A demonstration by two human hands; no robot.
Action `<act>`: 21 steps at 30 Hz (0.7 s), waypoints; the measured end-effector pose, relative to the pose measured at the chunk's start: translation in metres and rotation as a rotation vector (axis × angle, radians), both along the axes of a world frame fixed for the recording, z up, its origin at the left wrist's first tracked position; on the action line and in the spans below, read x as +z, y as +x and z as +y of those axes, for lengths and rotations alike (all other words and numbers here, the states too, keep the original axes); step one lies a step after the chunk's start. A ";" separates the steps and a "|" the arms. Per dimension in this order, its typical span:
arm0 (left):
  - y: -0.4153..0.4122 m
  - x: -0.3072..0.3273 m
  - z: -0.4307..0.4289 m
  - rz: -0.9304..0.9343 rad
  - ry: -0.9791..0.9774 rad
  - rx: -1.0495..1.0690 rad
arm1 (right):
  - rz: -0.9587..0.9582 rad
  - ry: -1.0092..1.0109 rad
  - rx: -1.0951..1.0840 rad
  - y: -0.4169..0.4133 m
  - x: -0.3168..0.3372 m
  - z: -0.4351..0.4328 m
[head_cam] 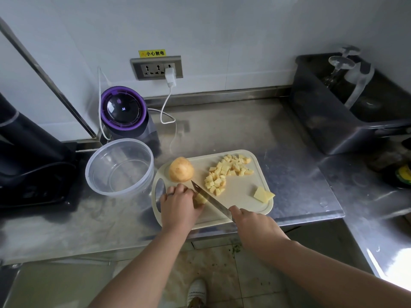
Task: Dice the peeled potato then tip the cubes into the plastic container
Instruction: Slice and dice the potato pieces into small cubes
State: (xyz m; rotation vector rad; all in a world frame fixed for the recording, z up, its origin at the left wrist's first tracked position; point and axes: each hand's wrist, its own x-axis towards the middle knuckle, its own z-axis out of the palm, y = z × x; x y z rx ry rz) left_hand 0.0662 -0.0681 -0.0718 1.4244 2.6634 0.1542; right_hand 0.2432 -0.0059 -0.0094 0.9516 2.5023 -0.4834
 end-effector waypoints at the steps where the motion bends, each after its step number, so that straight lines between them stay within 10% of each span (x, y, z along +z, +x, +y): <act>1: 0.000 0.000 0.000 0.003 -0.002 -0.002 | -0.006 0.003 0.007 -0.001 0.000 -0.001; 21: -0.005 0.001 -0.008 -0.022 0.030 0.024 | 0.064 -0.006 -0.036 0.000 -0.001 -0.003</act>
